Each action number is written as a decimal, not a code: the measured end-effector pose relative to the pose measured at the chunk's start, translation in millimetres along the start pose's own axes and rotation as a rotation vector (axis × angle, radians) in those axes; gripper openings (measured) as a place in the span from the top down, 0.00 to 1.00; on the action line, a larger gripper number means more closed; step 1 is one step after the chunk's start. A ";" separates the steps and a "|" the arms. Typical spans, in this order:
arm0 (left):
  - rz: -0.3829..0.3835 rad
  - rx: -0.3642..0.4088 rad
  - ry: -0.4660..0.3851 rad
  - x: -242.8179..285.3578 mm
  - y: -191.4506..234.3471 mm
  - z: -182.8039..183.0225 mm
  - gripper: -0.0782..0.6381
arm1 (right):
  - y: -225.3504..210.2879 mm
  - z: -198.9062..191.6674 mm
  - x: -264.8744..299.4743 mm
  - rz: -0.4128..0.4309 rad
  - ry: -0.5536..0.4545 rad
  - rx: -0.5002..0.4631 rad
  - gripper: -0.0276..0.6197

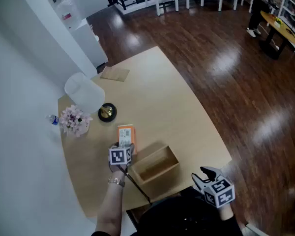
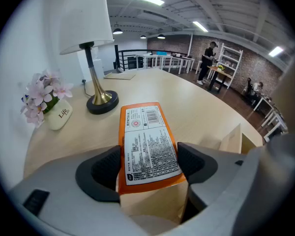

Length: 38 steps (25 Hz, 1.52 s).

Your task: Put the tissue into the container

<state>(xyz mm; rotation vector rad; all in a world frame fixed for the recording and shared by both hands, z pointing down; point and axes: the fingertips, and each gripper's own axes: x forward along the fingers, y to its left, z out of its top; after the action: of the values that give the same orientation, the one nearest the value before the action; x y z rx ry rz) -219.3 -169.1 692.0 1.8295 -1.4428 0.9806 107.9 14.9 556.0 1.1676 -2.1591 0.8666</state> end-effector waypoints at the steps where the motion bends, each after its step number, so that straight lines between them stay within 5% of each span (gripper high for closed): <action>1: 0.000 0.009 -0.014 -2.1 4.8 1.5 0.39 | 0.9 -0.8 1.5 0.000 0.000 0.007 0.69; 5: -0.021 0.055 -0.054 -11.8 18.0 3.0 0.50 | 3.7 0.7 5.2 -0.008 -0.005 0.026 0.69; 11: -0.044 0.116 -0.180 -66.8 30.6 9.1 0.53 | 7.2 8.8 6.9 -0.013 -0.022 0.022 0.69; 16: -0.203 0.390 -0.288 -149.0 -30.1 19.9 0.53 | 13.6 11.8 13.4 0.005 -0.018 0.007 0.69; 22: -0.446 0.710 -0.198 -157.6 -121.2 -23.3 0.53 | 19.3 17.0 18.0 0.017 -0.025 0.000 0.69; 28: -0.484 0.881 -0.068 -119.1 -151.3 -57.7 0.52 | 21.1 15.9 17.7 0.026 -0.033 0.001 0.69; 34: -0.497 0.939 0.029 -86.9 -154.0 -85.1 0.48 | 16.0 14.3 13.2 0.030 -0.050 0.012 0.69; 38: -0.470 0.673 -0.105 -112.5 -149.1 -48.6 0.40 | 20.9 22.0 13.9 0.057 -0.067 -0.008 0.69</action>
<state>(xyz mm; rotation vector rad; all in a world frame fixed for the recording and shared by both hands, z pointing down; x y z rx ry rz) -98.0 -36.4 621.9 2.5702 -0.6923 1.2137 79.9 0.1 545.6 1.1515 -2.2572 0.8539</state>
